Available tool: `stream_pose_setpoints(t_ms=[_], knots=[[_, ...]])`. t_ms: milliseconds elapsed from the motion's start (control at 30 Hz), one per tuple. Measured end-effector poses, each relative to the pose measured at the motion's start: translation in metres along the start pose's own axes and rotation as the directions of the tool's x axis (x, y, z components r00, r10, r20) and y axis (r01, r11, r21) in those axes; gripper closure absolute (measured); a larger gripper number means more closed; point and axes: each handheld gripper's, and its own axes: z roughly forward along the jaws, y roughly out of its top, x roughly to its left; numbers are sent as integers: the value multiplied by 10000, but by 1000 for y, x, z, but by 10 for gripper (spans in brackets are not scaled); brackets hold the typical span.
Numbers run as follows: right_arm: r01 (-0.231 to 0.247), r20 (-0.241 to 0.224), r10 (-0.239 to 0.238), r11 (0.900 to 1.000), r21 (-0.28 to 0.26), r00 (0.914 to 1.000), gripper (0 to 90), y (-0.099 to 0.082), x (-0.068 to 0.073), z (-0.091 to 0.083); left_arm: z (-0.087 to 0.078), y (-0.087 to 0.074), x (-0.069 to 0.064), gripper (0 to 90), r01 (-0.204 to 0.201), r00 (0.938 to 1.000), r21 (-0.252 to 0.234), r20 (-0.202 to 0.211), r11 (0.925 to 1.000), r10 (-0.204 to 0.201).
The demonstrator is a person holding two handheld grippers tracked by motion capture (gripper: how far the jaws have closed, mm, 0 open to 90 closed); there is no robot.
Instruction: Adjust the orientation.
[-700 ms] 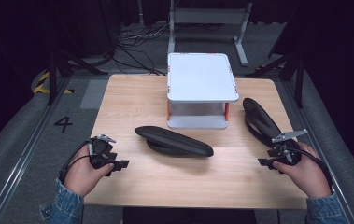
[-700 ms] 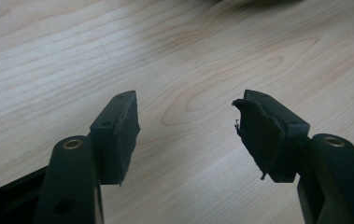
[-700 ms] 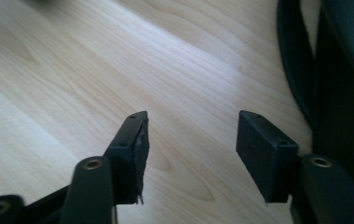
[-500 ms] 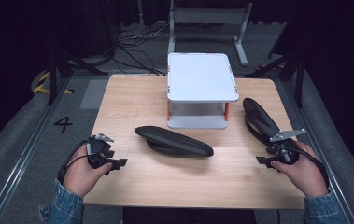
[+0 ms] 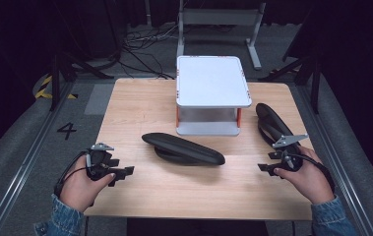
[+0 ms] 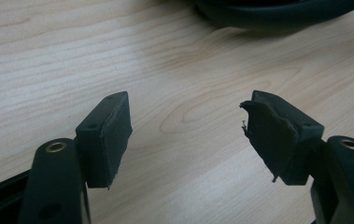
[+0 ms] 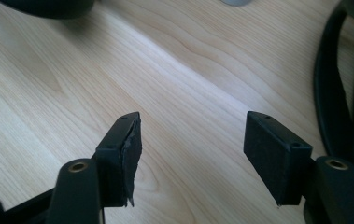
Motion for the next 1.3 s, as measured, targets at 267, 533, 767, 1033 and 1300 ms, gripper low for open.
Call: stream_pose_setpoints(t_ms=[267, 533, 767, 1033, 1300], knots=[[248, -231, -254, 9994, -255, 9994, 361, 17, 15, 11, -8, -6, 1, 313, -432, 9972, 572, -589, 9974, 466], [1639, -609, -1676, 9846, -614, 9840, 350, 39, 43, 25, -6, -10, 0, 304, -445, 9975, 670, -523, 9968, 481], [2928, -528, -2962, 9540, -636, 9536, 313, 57, 68, 41, -5, -10, 0, 300, -442, 9977, 729, -473, 9964, 477], [3614, -711, -3670, 9290, -796, 9275, 281, 67, 88, 62, -1, -8, -1, 299, -470, 9980, 884, -371, 9950, 505], [4062, -366, -4091, 9112, -685, 9117, 280, 77, 101, 78, 4, -7, -1, 296, -495, 9984, 1022, -237, 9935, 522]])
